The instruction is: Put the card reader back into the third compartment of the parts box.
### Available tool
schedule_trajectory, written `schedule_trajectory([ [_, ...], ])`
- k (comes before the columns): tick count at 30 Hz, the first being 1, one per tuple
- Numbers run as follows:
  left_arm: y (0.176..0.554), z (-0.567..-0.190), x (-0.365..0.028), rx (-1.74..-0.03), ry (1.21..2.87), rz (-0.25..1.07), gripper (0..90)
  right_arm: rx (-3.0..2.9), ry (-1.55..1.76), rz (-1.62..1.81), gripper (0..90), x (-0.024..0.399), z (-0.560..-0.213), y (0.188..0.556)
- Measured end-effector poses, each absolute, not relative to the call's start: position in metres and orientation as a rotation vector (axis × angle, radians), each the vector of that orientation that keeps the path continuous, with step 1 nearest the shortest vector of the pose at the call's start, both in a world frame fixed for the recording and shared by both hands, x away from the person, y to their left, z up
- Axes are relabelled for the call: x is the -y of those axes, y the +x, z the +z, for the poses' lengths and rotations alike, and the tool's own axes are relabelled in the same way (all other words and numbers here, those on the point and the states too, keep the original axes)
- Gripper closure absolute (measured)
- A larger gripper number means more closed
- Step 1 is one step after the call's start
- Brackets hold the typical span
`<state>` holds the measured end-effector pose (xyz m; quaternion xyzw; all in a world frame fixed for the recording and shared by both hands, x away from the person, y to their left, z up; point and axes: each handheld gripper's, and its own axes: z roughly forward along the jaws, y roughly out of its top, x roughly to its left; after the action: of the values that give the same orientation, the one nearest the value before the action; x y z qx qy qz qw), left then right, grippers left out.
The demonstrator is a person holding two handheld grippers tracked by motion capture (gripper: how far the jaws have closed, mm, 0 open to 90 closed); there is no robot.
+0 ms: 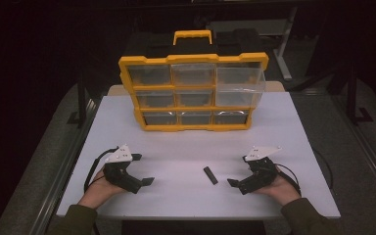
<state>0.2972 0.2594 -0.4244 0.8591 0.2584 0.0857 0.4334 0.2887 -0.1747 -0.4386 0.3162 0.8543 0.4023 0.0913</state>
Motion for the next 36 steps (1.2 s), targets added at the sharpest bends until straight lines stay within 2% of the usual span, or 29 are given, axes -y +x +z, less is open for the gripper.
schedule_trajectory([
  [36,0.301,-0.417,-0.237,-0.619,2.109,0.178,0.0,-2.535,0.941,1.255,0.0,0.174,-0.435,0.288],
])
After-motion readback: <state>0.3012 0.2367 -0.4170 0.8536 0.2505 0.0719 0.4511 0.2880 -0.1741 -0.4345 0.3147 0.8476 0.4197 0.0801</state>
